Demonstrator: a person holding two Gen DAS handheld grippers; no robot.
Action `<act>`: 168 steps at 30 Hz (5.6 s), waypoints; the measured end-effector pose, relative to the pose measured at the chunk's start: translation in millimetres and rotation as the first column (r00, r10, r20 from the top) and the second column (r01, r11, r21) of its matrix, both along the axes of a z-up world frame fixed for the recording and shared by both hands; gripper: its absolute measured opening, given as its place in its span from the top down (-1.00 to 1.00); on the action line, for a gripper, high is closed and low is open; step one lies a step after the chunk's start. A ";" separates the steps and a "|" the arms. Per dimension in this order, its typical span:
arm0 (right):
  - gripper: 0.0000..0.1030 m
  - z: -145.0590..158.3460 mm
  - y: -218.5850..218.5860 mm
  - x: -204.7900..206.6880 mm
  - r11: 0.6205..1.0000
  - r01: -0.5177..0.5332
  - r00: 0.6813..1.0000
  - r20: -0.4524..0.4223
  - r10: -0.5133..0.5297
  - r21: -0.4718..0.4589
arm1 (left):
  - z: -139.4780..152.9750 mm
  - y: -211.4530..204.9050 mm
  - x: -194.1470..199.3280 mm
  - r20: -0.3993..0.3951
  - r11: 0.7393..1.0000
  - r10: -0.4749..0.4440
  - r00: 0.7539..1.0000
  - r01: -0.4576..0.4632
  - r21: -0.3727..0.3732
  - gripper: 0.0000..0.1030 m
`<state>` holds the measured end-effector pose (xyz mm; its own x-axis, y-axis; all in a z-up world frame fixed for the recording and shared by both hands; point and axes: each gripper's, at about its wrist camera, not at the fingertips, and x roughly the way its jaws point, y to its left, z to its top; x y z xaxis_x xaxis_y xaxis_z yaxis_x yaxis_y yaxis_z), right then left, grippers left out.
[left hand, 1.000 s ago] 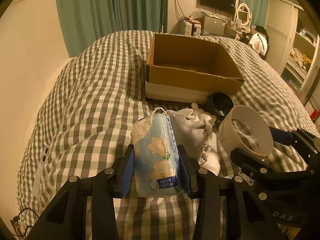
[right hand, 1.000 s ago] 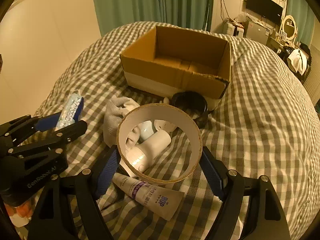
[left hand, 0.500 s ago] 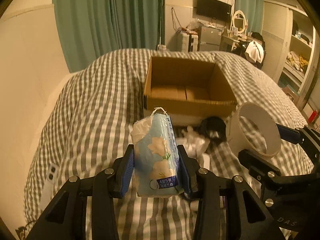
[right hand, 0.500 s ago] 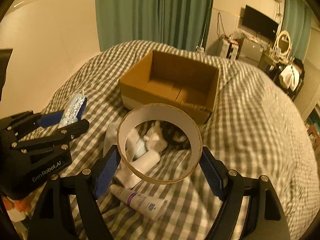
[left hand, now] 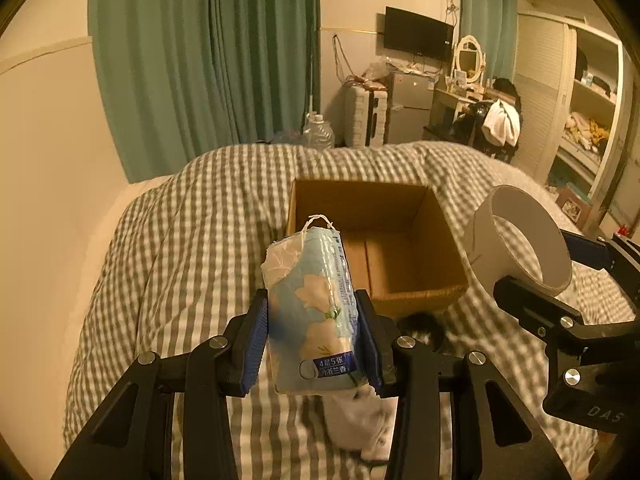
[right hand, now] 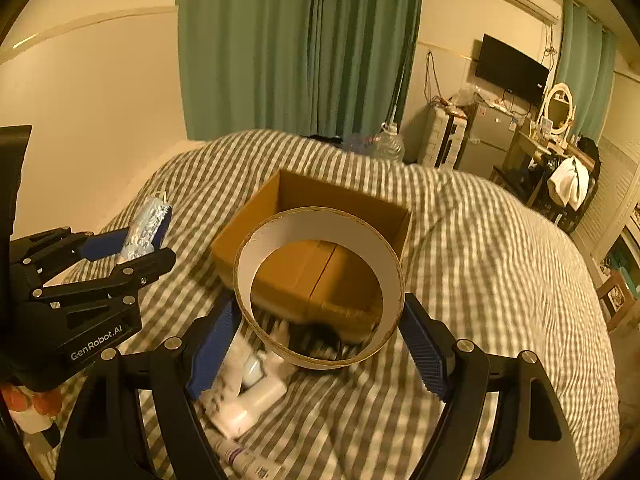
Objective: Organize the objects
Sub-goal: 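Carry the tissue pack and ring into the box and open both tools, then withdraw both tools from the box back toward the pile, then grasp the white mesh bag with the left tool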
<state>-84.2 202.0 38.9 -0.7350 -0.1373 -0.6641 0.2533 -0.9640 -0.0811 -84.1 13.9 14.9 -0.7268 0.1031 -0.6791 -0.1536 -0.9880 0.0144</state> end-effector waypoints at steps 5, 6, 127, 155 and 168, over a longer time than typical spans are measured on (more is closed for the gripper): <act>-0.54 22.2 3.0 -23.7 1.000 0.001 1.000 -0.027 -0.001 -0.007 | 16.3 6.8 -30.3 -0.017 1.000 -0.012 1.000 0.012 -0.012 0.18; -0.53 27.9 3.9 -30.5 1.000 0.000 0.999 -0.034 0.000 -0.007 | 19.7 9.2 -38.7 -0.016 1.000 -0.015 1.000 0.015 -0.010 0.18; -0.91 -26.3 44.5 -24.1 0.998 -0.055 0.995 0.079 0.056 -0.015 | -82.4 25.7 14.3 0.149 0.993 0.118 0.982 -0.113 -0.043 -1.00; -0.91 -155.5 22.9 -84.5 0.995 0.001 0.939 0.341 0.034 -0.100 | -128.2 14.2 21.8 0.235 0.996 0.076 0.969 -0.082 0.017 -0.02; -0.58 -187.1 1.8 -102.3 0.998 -0.030 0.901 0.431 0.054 -0.061 | -121.1 -2.4 5.4 0.217 0.993 0.117 0.969 -0.116 -0.019 -0.02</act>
